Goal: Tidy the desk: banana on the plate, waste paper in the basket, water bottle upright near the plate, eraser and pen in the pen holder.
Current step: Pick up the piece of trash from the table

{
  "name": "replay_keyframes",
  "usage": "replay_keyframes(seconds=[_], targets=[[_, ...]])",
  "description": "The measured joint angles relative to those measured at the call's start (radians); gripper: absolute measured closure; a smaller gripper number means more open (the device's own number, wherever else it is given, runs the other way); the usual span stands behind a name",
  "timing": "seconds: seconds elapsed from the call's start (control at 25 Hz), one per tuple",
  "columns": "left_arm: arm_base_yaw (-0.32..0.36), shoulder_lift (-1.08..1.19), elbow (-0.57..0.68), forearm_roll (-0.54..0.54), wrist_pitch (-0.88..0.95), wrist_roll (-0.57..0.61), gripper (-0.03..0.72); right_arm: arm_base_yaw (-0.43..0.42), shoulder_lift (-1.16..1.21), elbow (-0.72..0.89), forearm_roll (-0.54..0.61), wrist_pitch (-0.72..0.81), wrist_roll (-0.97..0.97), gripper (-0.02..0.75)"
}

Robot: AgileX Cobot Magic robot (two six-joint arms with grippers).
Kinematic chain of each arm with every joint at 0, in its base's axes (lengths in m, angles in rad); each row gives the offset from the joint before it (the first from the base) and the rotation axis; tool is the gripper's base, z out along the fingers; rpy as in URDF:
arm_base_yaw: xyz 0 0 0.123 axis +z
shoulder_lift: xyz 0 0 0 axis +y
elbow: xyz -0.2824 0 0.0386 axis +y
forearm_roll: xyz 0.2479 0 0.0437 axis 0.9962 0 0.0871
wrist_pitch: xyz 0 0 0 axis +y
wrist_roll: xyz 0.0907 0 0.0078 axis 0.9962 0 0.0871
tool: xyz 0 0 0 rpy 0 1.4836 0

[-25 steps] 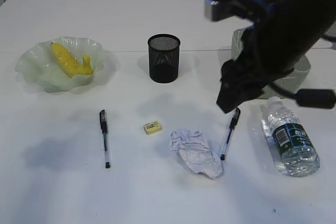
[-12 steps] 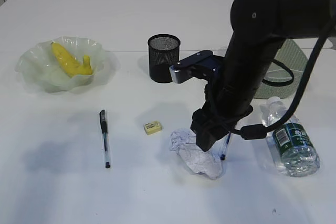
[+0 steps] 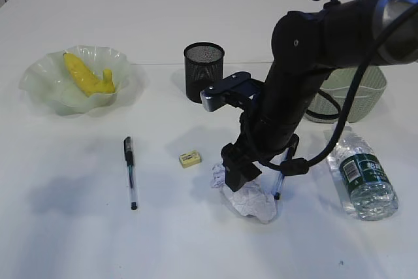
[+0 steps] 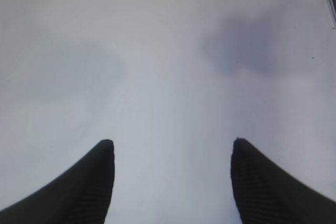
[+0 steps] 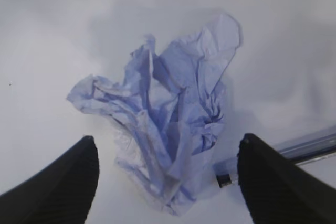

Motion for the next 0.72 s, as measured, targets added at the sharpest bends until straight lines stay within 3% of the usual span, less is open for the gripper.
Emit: replay_keyframes(seconds=[0.52,0.72], targets=[[0.000,0.000,0.000,-0.026,0.000,0.000,0.203,0.000,0.082,-0.001,0.011,-0.079,-0.008,0.132],[0.000,0.000,0.000,-0.028,0.000,0.000,0.204,0.000,0.082,-0.001,0.014,-0.087,-0.008,0.193]])
